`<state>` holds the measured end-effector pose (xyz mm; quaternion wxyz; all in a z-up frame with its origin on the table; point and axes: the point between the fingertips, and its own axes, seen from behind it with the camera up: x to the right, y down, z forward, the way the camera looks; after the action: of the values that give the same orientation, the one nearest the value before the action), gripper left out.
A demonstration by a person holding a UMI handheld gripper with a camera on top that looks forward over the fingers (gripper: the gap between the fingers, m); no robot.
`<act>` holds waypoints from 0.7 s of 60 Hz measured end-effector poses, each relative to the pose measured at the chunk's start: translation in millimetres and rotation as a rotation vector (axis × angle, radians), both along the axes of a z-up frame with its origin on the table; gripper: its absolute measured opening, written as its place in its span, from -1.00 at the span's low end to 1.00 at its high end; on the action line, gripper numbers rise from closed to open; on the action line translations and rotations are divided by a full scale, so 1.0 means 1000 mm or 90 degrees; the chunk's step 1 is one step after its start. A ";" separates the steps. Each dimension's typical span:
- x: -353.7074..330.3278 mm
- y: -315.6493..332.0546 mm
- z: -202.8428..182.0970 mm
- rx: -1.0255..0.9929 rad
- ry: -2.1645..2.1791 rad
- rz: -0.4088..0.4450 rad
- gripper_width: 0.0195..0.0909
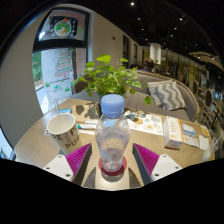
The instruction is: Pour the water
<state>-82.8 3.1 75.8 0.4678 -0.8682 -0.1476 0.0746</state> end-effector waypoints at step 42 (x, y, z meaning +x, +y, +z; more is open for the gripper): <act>-0.001 -0.257 0.122 -0.072 -0.033 -0.164 0.84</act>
<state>-83.5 -254.1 198.3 0.4199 -0.9066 -0.0426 -0.0001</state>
